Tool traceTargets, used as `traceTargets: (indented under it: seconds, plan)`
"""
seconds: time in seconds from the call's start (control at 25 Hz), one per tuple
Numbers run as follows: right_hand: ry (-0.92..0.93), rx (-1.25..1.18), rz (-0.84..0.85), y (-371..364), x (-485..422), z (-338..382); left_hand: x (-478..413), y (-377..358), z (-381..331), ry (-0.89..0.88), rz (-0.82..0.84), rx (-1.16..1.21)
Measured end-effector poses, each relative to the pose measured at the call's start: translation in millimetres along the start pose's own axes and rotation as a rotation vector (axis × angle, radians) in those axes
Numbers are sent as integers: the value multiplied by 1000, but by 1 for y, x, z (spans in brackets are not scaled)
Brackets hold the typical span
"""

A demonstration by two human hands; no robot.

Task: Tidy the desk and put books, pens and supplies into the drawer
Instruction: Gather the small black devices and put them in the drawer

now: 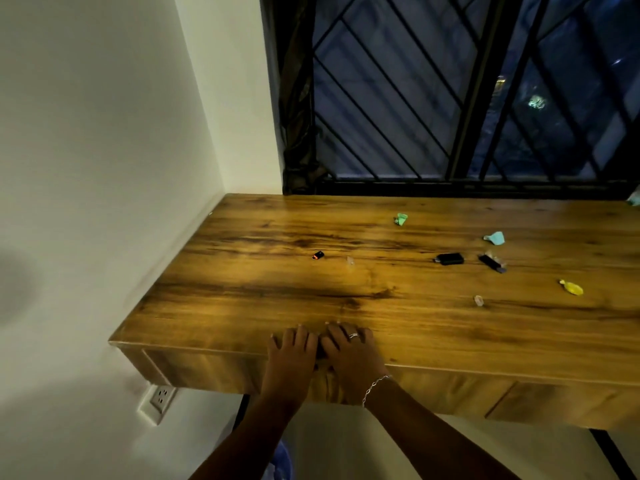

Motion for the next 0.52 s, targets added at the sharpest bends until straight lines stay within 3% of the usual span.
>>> traceTargets:
  seconds: [0.28, 0.52]
  plan:
    - [121, -92, 64, -2, 25, -34, -18, -13, -17, 46, 140, 169]
    - [133, -165, 11, 4, 29, -131, -82, -12, -71, -4, 193, 371]
Point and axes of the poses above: each hand's wrist, its own x-axis away from the middle knuckle, its own y-axis out of the back of the hand, z = x × y, the point moved 8 cm from there along -x, towards the middle knuckle, and after that the axes turned 15 degrees about x, right-handed, at the moved point
